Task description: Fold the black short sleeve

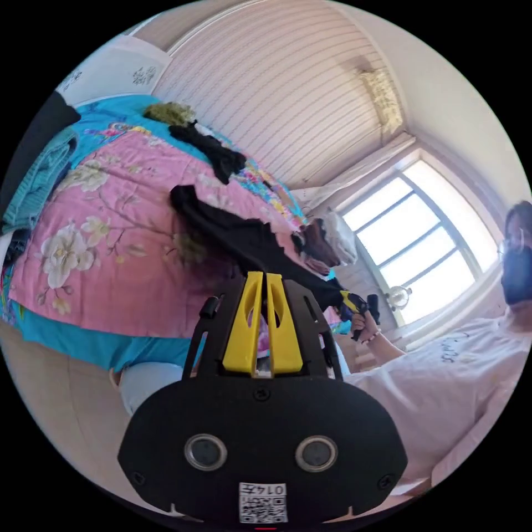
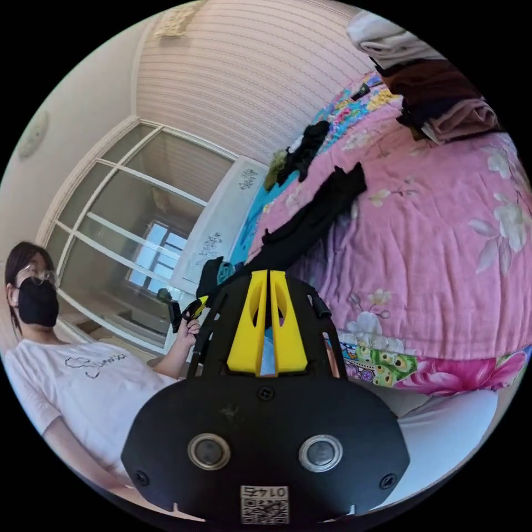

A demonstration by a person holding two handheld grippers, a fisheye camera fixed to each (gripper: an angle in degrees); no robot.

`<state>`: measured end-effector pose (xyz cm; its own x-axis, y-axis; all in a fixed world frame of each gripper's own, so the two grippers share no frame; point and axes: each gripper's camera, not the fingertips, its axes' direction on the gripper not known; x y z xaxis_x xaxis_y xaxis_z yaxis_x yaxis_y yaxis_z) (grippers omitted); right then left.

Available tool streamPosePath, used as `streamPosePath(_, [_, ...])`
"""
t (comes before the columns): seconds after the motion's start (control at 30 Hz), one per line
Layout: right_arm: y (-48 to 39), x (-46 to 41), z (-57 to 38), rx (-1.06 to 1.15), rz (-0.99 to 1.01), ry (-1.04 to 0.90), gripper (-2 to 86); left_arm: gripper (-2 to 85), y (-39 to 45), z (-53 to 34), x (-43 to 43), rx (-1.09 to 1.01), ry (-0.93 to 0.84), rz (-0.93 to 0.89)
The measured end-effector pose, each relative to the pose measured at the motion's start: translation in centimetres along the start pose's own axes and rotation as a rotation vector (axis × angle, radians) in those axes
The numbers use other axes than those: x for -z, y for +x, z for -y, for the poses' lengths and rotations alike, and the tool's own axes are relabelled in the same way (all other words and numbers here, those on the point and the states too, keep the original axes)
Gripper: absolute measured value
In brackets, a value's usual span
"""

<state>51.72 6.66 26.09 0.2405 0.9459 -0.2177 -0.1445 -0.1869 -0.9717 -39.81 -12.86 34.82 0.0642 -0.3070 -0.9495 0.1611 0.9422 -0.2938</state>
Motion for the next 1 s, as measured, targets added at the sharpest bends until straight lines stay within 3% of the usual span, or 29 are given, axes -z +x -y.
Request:
streamPosePath(0.13, [-8.2,9.2,-0.4,0.322,0.339,0.207,0.1,-1.0,11.4,0.5,11.8,-0.289,0.3,-0.144])
streamPosePath(0.2, [-12.6,12.3,-0.1,0.491,0.394,0.251,0.0,-1.0,15.8,1.7,15.6,-0.392,0.35,-0.14])
streamPosePath(0.3, [-18.5,14.2,1.9,0.64,0.219,0.254,0.0,-1.0,21.0,4.6,18.0,-0.506,0.371,-0.056])
streamPosePath(0.43, [-19.5,10.9,9.2,0.603,-0.087,0.14,0.0,-1.0,18.1,12.9,13.6,-0.369,0.279,-0.086])
streamPosePath(0.6, [-16.9,5.8,21.2,0.459,-0.198,0.113,0.0,-1.0,13.4,26.5,6.7,-0.244,0.193,0.048])
streamPosePath(0.73, [-22.1,4.7,29.4,0.538,-0.297,0.254,0.0,-1.0,16.3,36.5,6.3,-0.237,0.296,0.1])
streamPosePath(0.83, [-25.5,4.6,30.5,0.621,-0.299,0.381,0.0,-1.0,18.6,38.5,6.8,-0.305,0.368,0.175])
streamPosePath(1.0, [-21.5,2.7,28.9,0.607,-0.267,0.325,0.1,-1.0,12.7,36.1,5.0,-0.258,0.266,0.202])
